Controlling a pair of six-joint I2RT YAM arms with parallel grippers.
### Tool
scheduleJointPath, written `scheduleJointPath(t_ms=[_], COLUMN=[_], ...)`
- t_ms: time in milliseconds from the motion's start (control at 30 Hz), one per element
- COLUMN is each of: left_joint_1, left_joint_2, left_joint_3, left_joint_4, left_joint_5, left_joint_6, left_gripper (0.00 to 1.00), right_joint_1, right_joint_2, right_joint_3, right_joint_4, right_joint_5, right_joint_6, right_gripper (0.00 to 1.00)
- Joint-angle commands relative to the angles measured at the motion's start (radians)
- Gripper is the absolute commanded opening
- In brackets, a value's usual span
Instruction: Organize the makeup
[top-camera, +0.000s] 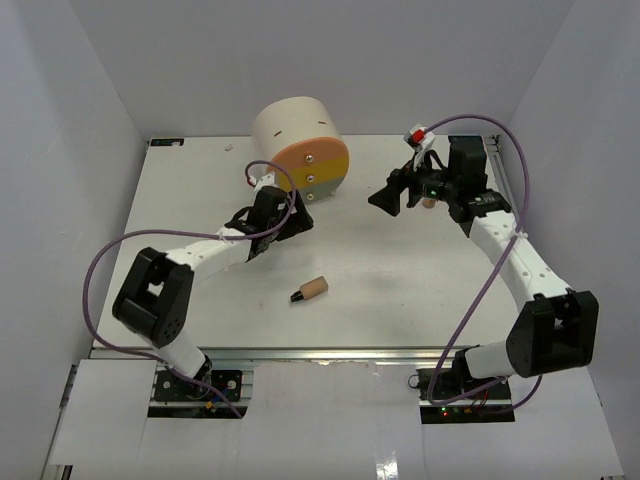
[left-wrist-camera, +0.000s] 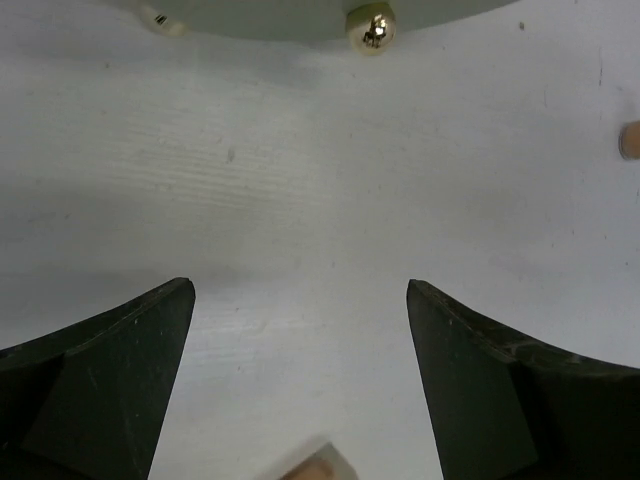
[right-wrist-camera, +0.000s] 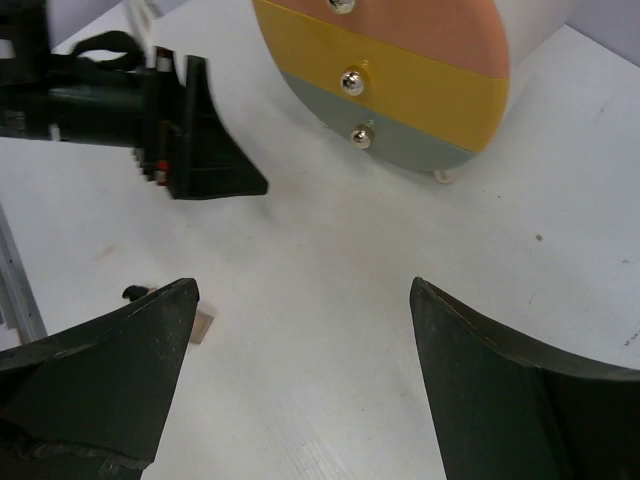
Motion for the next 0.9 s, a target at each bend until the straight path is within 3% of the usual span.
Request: scheduleJointPath(t_ms=[0,300,433,867], left_joint_1=[-0.042,-0.068,-0.078,-0.104], left_joint_2=[0.143,0.37,0.406,0.498], left_joint_3=[0.168,0.369,0.413,0.508], left_joint_4=[0.048,0.05,0.049,0.084], left_joint_5=[-0.168,-0.354,-0.416,-0.575], left_joint_6=[-0.04,-0.038,-0.056,-0.038], left_gripper=[0.98,0.85,0.75,0.59], right_joint_1=[-0.085,-0.18,-0.181,-0.207], right_joint_2=[-0.124,-0.215,-0.22,-0.244], right_joint_3=[-0.107,-0.198,-0.217,-0.258], right_joint_4=[0.095,0.191,0.202,0.231], right_joint_5=[-0.197,-0.263,-0.285,-0.329], right_joint_6=[0.028,0.044,0.042,0.052], right_gripper=[0.92,0.92,0.92,0.93])
